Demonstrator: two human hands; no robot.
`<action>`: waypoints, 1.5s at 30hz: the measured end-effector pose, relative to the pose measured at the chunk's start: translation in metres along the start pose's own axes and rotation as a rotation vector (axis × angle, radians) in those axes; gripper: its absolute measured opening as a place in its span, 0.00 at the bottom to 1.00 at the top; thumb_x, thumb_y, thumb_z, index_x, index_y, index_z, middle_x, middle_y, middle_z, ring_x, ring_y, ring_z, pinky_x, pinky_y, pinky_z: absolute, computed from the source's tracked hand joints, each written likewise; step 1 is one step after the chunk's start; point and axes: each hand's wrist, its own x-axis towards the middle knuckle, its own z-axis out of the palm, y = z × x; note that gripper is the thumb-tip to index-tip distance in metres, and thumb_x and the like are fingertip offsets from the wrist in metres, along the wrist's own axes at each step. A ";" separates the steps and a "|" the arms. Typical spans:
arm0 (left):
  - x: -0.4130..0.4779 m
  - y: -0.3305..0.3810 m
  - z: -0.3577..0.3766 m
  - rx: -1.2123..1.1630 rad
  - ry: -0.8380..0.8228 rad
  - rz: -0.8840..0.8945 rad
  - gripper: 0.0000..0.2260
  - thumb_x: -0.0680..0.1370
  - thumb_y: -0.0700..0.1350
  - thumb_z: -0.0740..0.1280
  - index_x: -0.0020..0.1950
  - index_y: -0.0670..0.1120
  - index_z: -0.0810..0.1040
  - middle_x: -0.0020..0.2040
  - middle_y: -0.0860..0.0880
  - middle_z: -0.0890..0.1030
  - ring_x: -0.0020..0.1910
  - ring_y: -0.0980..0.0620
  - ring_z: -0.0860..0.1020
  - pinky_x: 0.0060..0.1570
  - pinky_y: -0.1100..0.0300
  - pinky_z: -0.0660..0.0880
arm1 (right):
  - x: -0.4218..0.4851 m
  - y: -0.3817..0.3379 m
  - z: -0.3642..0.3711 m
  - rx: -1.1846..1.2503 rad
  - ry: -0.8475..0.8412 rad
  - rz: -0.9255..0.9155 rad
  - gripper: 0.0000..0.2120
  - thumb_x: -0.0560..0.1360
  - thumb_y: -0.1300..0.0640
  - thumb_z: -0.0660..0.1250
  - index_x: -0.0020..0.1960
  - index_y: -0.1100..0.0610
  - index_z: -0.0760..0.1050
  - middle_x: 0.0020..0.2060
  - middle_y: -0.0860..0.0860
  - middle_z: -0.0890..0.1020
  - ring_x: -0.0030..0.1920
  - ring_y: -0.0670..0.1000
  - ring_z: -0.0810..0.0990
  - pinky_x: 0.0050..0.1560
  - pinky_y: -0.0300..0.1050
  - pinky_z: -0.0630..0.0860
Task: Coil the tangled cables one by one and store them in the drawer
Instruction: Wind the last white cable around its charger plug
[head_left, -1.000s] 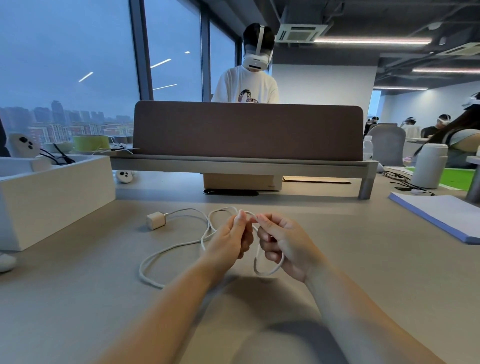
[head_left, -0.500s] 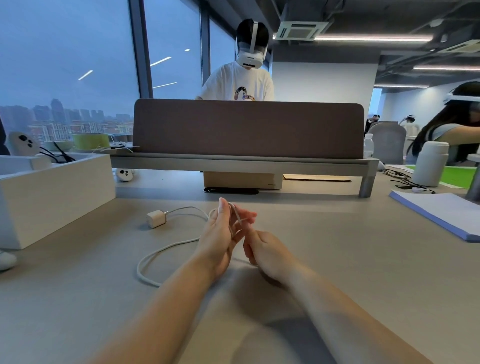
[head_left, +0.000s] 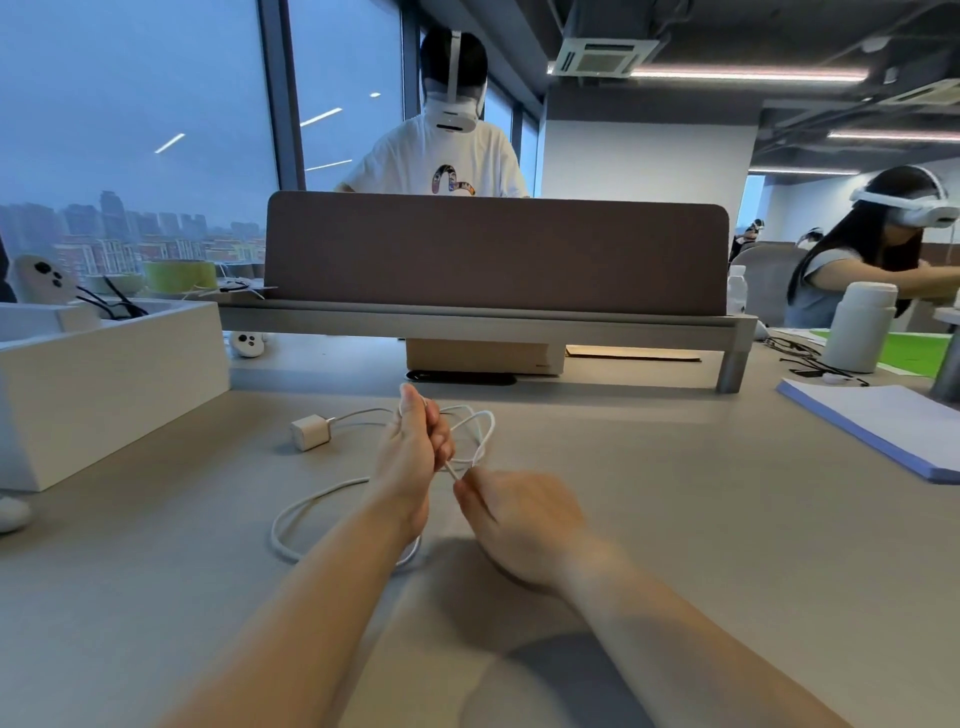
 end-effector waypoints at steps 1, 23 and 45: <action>0.001 -0.001 -0.001 0.043 -0.005 0.001 0.21 0.82 0.57 0.47 0.35 0.47 0.63 0.26 0.53 0.63 0.27 0.55 0.61 0.35 0.61 0.61 | 0.000 -0.001 0.001 -0.027 -0.016 -0.028 0.18 0.82 0.46 0.48 0.49 0.55 0.71 0.51 0.58 0.80 0.51 0.62 0.77 0.41 0.48 0.61; -0.023 0.004 0.006 0.662 -0.487 -0.205 0.22 0.82 0.59 0.45 0.38 0.48 0.65 0.31 0.54 0.66 0.29 0.57 0.61 0.31 0.65 0.59 | 0.000 0.038 -0.004 0.217 0.433 -0.001 0.22 0.73 0.34 0.58 0.37 0.51 0.74 0.31 0.45 0.76 0.32 0.49 0.74 0.32 0.50 0.72; -0.019 0.002 0.006 0.314 -0.286 -0.125 0.20 0.82 0.56 0.51 0.36 0.46 0.67 0.27 0.53 0.63 0.26 0.56 0.61 0.28 0.64 0.58 | 0.002 0.032 -0.003 0.663 0.400 0.181 0.14 0.81 0.55 0.58 0.37 0.51 0.72 0.29 0.44 0.73 0.33 0.41 0.71 0.35 0.33 0.66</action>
